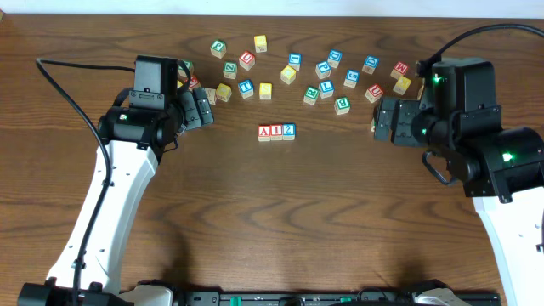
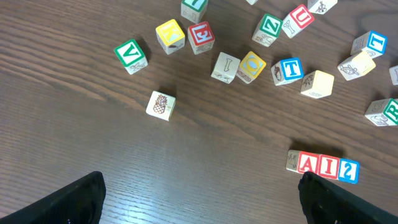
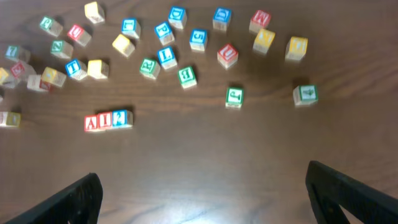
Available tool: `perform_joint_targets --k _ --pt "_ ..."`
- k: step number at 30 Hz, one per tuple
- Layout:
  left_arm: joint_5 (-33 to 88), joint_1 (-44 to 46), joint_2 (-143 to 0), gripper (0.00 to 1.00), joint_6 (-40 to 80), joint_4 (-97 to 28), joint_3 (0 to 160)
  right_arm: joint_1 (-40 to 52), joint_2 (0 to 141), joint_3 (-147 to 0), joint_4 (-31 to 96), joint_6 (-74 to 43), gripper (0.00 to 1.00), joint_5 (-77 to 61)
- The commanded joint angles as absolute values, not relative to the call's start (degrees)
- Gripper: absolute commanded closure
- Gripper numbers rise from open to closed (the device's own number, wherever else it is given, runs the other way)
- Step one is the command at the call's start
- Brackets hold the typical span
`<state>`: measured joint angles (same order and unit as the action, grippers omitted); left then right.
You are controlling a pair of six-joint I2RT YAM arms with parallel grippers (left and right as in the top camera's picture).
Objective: Spell out AI2
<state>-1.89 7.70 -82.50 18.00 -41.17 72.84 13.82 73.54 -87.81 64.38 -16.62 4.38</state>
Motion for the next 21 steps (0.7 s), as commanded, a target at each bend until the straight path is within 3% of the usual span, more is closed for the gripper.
perform_joint_targets --k 1,5,11,21 --pt "-2.6 7.5 -82.0 0.02 17.7 -41.4 73.7 13.3 73.4 -88.4 60.6 -12.2 0.01 7.3" --pt "-2.6 7.5 -82.0 0.02 17.7 -41.4 73.7 11.5 71.8 -86.9 53.8 -5.6 0.01 7.0" --pt "-2.6 7.5 -82.0 0.02 17.7 -41.4 73.7 8.3 63.8 -76.9 43.4 -5.0 0.01 4.9" --pt "-2.6 7.5 -82.0 0.02 17.7 -41.4 73.7 2.4 39.2 -42.2 16.9 -4.1 0.01 -0.1"
